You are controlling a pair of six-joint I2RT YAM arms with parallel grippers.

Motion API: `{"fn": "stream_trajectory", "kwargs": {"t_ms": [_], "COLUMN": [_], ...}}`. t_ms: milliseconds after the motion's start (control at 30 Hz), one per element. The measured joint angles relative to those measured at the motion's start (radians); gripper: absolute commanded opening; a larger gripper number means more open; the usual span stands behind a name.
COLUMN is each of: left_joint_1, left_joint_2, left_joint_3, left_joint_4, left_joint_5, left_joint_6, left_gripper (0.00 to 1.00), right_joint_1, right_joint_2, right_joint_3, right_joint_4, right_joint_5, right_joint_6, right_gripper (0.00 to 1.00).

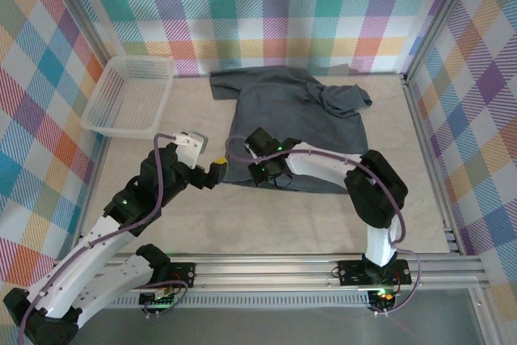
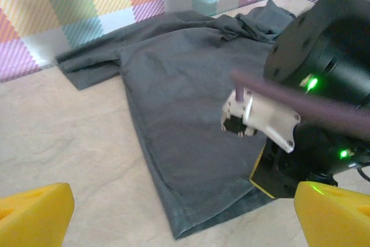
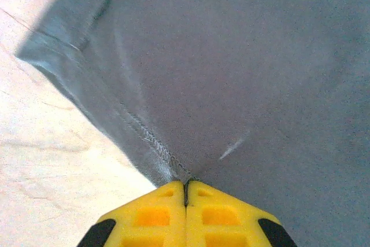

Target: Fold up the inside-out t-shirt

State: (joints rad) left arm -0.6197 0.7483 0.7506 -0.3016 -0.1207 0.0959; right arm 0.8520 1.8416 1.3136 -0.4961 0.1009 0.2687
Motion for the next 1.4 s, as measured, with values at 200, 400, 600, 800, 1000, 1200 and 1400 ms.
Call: {"fn": "stream_trajectory", "kwargs": {"t_ms": [200,400,600,800,1000,1200,1400], "left_joint_1": [-0.017,-0.034,-0.035,-0.034,-0.033,-0.032,-0.031], "left_joint_2": [0.041,0.285,0.583,0.794,0.778,0.633,0.505], "left_joint_3": [-0.186,-0.255,-0.254,-0.188,-0.175,-0.129,-0.058], "left_joint_4": [0.159,0.343,0.627,0.831,0.901,0.753,0.582], "left_joint_5": [0.064,0.095,0.066,0.003,-0.019,-0.023,-0.029], "left_joint_6": [-0.04,0.028,0.066,0.055,-0.018,-0.111,-0.206], "left_gripper": [0.98,1.0,1.0,0.64,0.0,0.0,0.0], "right_joint_1": [-0.029,-0.055,-0.06,-0.061,-0.071,-0.066,0.032], "right_joint_2": [-0.138,-0.162,-0.163,-0.175,-0.232,-0.301,-0.401], "right_joint_3": [-0.012,-0.013,-0.023,-0.05,-0.125,-0.245,-0.515], "right_joint_4": [0.036,0.052,0.063,0.075,0.103,0.169,0.5], "right_joint_5": [-0.045,-0.125,-0.201,-0.241,-0.236,-0.117,0.039], "right_joint_6": [0.011,0.023,0.045,0.06,0.056,-0.028,-0.278], "right_gripper": [0.0,0.0,0.0,0.0,0.44,0.92,1.0]}}
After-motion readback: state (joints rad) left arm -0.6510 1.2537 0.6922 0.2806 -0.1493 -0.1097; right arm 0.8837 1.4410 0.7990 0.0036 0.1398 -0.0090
